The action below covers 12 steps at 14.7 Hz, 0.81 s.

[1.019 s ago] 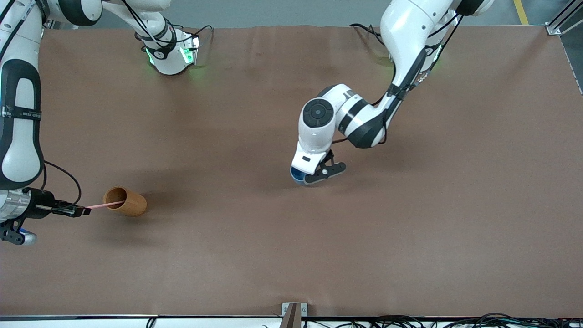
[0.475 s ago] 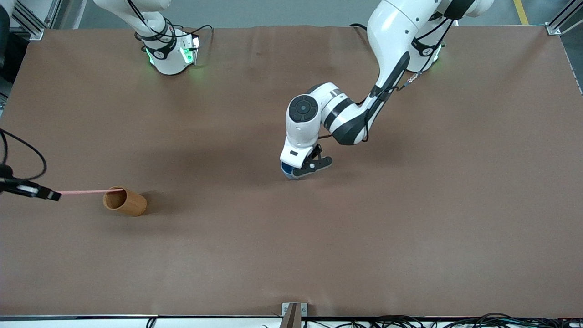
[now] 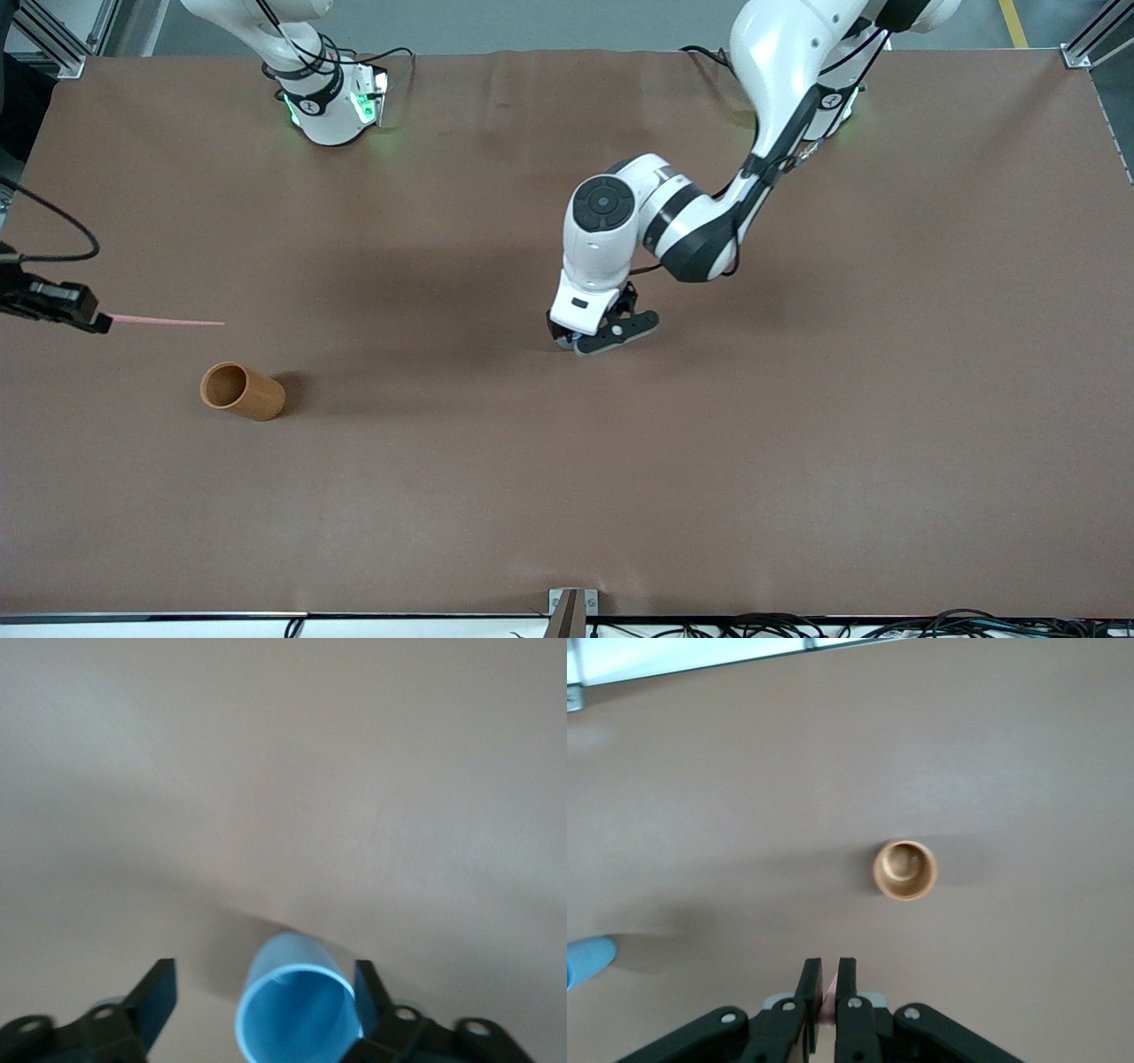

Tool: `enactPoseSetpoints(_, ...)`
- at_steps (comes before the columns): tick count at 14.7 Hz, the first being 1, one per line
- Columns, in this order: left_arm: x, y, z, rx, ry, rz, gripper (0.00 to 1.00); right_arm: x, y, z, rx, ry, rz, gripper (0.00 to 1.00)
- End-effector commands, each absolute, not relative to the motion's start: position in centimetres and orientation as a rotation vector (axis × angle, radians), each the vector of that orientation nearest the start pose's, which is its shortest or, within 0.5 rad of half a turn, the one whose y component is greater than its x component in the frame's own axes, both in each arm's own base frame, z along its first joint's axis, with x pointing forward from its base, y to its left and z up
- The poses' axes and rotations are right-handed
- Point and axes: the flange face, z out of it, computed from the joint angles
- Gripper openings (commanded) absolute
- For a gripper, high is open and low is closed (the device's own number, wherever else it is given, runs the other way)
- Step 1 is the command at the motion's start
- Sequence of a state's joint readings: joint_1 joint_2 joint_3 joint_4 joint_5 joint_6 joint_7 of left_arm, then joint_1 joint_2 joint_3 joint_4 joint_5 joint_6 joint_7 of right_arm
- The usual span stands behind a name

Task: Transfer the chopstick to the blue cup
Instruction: 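Carry the chopstick over the blue cup while the left gripper releases and withdraws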

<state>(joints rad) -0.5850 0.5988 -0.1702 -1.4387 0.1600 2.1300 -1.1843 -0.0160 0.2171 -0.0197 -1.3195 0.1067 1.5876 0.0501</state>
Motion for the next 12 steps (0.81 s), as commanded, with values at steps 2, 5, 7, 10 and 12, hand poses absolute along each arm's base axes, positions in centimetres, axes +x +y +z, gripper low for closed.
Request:
enactPoseSetpoints(2, 57.8, -37.8, 46.8, -3.102, -0.540, -0.235, 1.00, 60.1, 6.5, 63.3, -3.034, 0.163, -0.088, 0.01)
enactPoseSetpoints(5, 59.2, -29.7, 53.5, -3.072, -0.534, -0.271, 1.00, 59.0, 14.7, 63.6, -3.033, 0.163, -0.121, 0.00)
enactPoseSetpoints(7, 59.4, -25.0, 56.5, -3.066, -0.461, -0.259, 1.00, 57.6, 20.2, 63.7, -3.031, 0.215, -0.147, 0.00)
enactPoseSetpoints(10, 58.5, -19.1, 59.9, -3.037, -0.328, -0.190, 1.00, 55.4, 30.0, 63.0, -2.976, 0.367, -0.241, 0.00)
enactPoseSetpoints(12, 57.6, -16.8, 62.2, -3.027, -0.265, -0.173, 1.00, 54.3, 35.0, 61.6, -2.958, 0.410, -0.326, 0.00)
